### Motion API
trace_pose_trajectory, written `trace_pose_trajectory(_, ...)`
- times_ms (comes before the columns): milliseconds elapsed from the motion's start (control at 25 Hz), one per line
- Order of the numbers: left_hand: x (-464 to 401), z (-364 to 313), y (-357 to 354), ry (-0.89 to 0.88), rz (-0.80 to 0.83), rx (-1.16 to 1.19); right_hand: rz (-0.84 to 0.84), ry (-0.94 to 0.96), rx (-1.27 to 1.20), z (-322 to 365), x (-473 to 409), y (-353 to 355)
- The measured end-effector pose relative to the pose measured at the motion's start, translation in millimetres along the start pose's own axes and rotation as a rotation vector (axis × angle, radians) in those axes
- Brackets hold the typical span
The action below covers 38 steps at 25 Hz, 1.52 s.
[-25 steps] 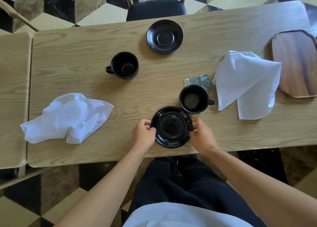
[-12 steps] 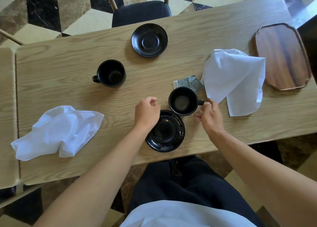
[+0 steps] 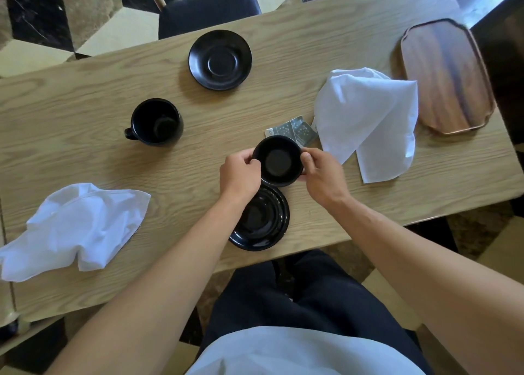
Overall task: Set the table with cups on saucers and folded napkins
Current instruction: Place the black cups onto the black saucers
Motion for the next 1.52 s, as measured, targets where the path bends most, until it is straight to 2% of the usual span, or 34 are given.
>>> trace_pose_trajectory(240,23,25,41,0.007,0.02,0.14,0.119,0.061,0.018,15,20,-18)
trace_pose_trajectory(440,54,61,52,0.069,0.004,0.149,0.199,0.044,0.033,6,52,-40)
trace_pose_trajectory(640,68,86,50,0.109,-0.006,0.166,0.209,0.017,0.042,-7,70,-51)
trace_pose_trajectory(960,71,91,52,0.13,-0.01,0.141,0.195,0.011,0.129,-15,73,-58)
trace_pose_trajectory(1120,71,89,56,0.075,-0.053,-0.14,0.136,0.006,0.181,-17,73,-57)
trace_pose_trajectory(1240,70,86,58,0.132,0.0,-0.056,0.145,0.005,0.216,-18,71,-55)
trace_pose_trajectory(1520,71,88,52,0.123,-0.022,-0.018,0.138,-0.006,0.228,-18,66,-46)
Point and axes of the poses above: each hand's wrist, its own x-axis away from the middle knuckle, its own y-axis out of the back of the hand, z = x × y, the point moved 2 cm from there along -x, towards the middle knuckle, and after that the axes turned 3 degrees about z, right-handed, at the moved point
